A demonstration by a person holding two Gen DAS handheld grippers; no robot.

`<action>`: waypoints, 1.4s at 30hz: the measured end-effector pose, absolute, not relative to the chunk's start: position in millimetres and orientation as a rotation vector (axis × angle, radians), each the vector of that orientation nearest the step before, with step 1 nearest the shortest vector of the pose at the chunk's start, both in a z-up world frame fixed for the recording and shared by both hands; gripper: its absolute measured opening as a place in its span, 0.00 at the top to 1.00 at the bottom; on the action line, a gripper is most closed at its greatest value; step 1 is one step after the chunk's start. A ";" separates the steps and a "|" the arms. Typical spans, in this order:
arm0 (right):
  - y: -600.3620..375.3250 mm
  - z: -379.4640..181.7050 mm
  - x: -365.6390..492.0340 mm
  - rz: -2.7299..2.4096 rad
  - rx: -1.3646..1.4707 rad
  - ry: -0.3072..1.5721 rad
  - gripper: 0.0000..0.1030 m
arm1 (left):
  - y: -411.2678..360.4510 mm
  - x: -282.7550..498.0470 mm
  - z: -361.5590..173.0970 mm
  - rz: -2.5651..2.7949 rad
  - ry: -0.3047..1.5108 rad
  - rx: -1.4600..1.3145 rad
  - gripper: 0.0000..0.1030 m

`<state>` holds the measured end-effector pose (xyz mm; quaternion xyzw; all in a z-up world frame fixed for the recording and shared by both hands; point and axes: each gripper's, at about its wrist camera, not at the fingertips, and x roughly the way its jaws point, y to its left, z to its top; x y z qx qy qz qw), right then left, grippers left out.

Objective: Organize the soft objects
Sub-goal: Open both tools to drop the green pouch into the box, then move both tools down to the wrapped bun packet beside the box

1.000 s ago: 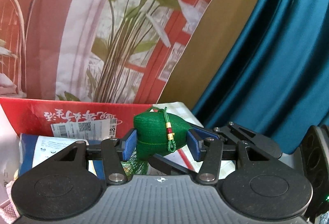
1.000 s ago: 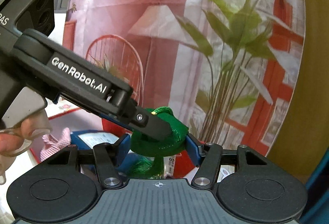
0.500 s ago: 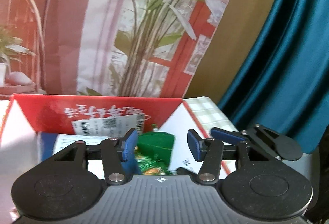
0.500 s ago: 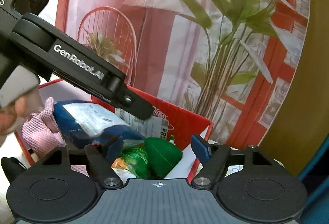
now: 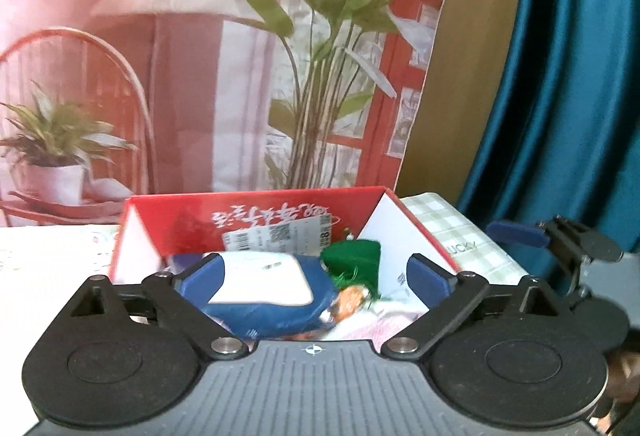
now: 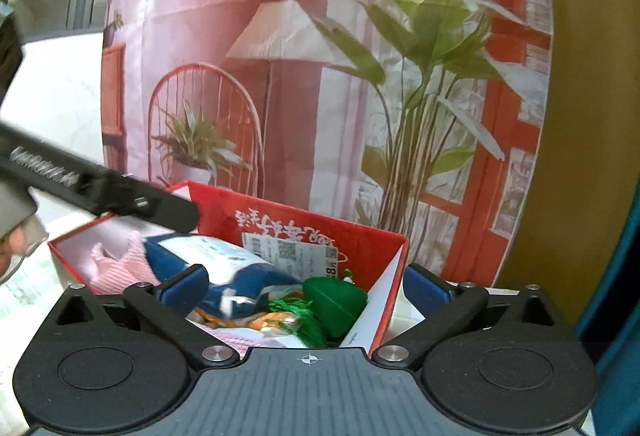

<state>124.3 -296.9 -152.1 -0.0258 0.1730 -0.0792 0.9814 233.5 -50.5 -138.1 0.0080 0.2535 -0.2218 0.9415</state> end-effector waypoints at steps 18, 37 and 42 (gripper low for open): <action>-237.1 -179.5 14.3 -0.125 -0.003 0.458 0.00 | -24.6 115.4 -186.2 -0.353 0.638 0.008 0.00; -246.8 -241.6 -23.3 -0.101 0.108 0.715 0.15 | -44.3 114.8 -237.1 -0.490 0.876 -0.065 0.08; -245.0 -243.4 -25.9 -0.069 0.126 0.711 0.15 | -51.2 120.4 -245.2 -0.533 0.918 -0.101 0.17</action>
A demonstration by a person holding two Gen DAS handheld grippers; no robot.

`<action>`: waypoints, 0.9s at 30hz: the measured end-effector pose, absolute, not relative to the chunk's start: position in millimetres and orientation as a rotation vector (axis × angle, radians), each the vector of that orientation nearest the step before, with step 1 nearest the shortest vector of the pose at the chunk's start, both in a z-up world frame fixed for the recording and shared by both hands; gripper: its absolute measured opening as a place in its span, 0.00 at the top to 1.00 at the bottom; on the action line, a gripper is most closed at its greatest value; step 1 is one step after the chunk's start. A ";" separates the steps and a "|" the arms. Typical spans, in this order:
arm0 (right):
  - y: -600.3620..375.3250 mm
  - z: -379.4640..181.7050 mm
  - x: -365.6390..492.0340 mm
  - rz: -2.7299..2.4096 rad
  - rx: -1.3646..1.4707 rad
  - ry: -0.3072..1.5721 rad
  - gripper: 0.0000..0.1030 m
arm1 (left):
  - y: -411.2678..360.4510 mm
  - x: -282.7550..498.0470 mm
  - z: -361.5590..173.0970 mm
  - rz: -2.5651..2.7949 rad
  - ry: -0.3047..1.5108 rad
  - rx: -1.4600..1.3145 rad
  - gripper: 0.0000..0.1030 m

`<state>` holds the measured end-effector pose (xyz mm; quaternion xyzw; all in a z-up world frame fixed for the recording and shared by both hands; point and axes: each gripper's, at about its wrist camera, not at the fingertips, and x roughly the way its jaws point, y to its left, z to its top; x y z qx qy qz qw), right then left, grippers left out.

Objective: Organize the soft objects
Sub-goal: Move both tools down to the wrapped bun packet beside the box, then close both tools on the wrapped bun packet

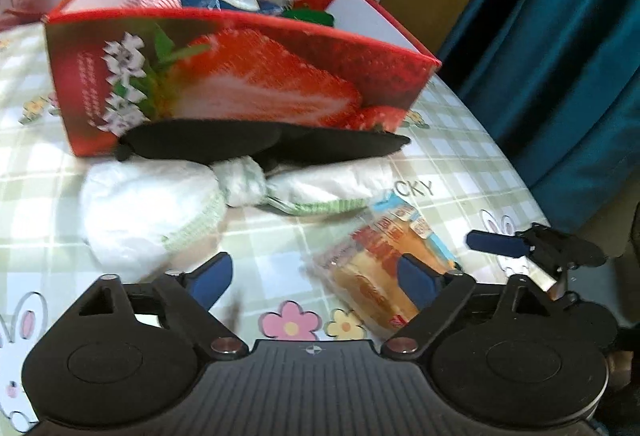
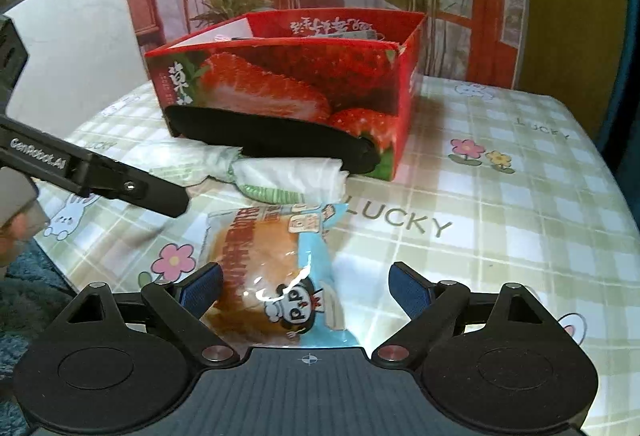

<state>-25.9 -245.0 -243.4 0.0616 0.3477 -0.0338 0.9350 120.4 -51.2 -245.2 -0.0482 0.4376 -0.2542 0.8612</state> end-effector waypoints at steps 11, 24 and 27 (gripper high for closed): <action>-241.3 -250.3 -24.9 0.005 0.147 0.718 0.19 | -80.2 134.3 -266.9 -0.630 1.040 -0.151 0.37; -240.1 -250.8 -24.1 0.046 0.158 0.725 0.20 | -82.3 133.3 -275.1 -0.667 1.047 -0.176 0.46; -238.5 -251.3 -23.3 0.049 0.150 0.737 0.18 | -78.3 132.9 -274.8 -0.668 1.048 -0.182 0.46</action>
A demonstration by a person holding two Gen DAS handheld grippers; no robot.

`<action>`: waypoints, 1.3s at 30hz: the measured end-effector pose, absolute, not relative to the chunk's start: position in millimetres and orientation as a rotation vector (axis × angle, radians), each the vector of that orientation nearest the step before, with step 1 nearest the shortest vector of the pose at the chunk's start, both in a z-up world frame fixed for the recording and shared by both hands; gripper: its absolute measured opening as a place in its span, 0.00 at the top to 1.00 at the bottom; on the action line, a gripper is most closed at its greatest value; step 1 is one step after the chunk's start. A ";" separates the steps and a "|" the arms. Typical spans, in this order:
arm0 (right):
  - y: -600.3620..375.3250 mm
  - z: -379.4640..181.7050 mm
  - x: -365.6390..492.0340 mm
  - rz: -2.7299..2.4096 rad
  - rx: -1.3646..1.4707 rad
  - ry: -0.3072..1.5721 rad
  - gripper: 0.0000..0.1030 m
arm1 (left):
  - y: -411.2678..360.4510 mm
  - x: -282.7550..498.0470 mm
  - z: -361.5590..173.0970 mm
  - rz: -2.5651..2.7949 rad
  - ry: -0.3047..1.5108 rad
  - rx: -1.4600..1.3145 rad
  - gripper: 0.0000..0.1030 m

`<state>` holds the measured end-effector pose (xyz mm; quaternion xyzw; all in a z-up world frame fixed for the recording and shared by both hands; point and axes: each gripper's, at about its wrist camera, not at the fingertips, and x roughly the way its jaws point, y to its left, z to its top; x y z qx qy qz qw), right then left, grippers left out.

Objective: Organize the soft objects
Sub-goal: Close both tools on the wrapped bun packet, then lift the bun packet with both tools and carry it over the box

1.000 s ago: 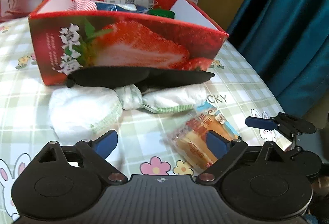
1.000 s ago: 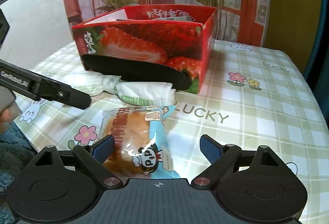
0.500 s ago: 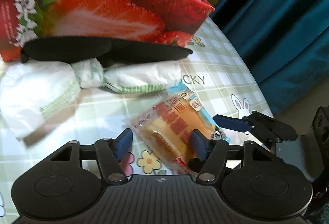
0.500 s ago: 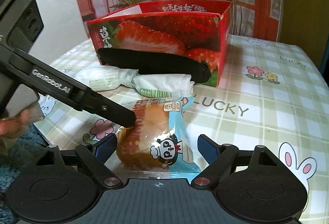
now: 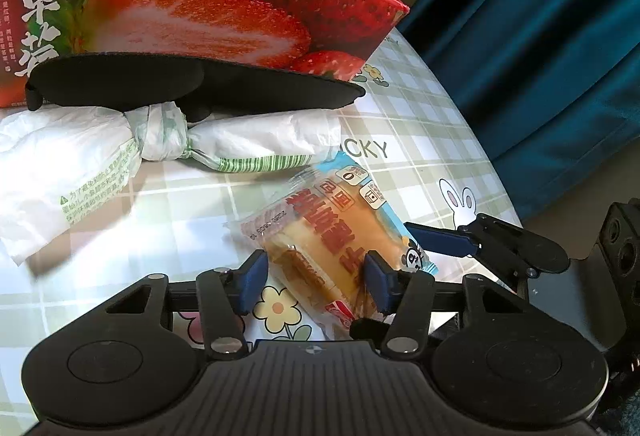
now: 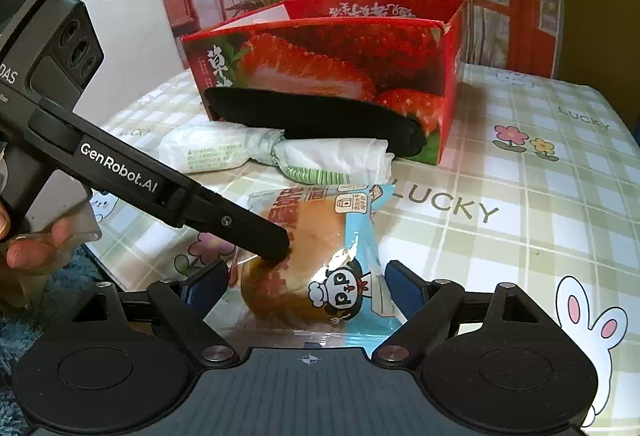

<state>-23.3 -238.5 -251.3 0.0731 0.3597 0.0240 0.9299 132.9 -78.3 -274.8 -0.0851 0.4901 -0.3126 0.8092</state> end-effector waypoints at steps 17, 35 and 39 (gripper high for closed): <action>-231.0 -256.4 -18.9 0.038 0.107 0.765 0.33 | -75.8 129.9 -274.8 -0.671 1.031 -0.186 0.53; -226.1 -224.6 -29.9 0.040 0.078 0.654 0.36 | -64.7 115.5 -226.7 -0.711 0.883 -0.146 0.54; -227.2 -202.6 -31.6 0.030 0.064 0.597 0.36 | -64.2 112.4 -196.7 -0.734 0.792 -0.107 0.54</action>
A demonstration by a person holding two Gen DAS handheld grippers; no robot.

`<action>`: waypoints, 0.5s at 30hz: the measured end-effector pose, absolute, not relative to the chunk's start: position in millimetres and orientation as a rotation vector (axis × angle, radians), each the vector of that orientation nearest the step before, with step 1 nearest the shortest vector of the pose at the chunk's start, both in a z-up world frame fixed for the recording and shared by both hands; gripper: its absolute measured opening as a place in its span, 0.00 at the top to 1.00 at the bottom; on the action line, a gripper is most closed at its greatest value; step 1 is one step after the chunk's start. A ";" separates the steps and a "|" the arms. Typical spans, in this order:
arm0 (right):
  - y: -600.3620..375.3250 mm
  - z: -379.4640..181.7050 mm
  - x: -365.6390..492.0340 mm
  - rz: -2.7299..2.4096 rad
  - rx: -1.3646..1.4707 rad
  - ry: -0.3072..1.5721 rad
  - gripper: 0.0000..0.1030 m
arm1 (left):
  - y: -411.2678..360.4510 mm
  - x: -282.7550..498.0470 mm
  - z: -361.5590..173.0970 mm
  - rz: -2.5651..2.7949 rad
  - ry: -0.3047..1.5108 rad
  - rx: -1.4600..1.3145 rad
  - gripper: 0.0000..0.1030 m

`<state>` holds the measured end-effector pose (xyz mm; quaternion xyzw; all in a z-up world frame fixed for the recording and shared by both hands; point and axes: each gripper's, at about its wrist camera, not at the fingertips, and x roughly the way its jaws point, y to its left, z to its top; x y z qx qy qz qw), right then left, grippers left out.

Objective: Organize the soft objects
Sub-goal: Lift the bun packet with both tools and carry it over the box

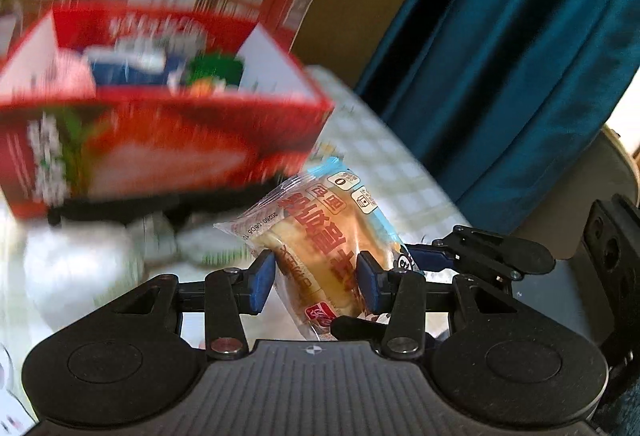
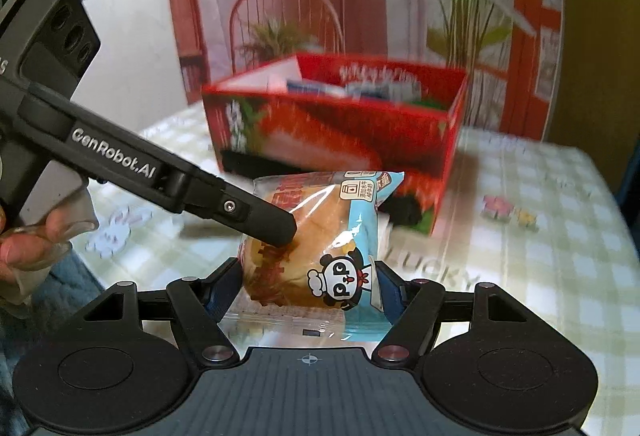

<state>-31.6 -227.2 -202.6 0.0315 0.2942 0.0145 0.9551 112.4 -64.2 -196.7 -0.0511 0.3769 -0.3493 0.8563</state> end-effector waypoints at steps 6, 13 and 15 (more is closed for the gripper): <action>-228.0 -163.4 -18.8 -0.003 0.005 0.558 0.36 | -64.3 124.3 -161.0 -0.745 0.727 -0.102 0.54; -242.2 -120.9 22.0 -0.047 0.013 0.515 0.36 | -67.5 169.4 -126.1 -0.751 0.667 -0.137 0.54; -250.8 -114.6 38.3 -0.049 0.036 0.504 0.36 | -70.3 186.1 -118.7 -0.739 0.654 -0.129 0.54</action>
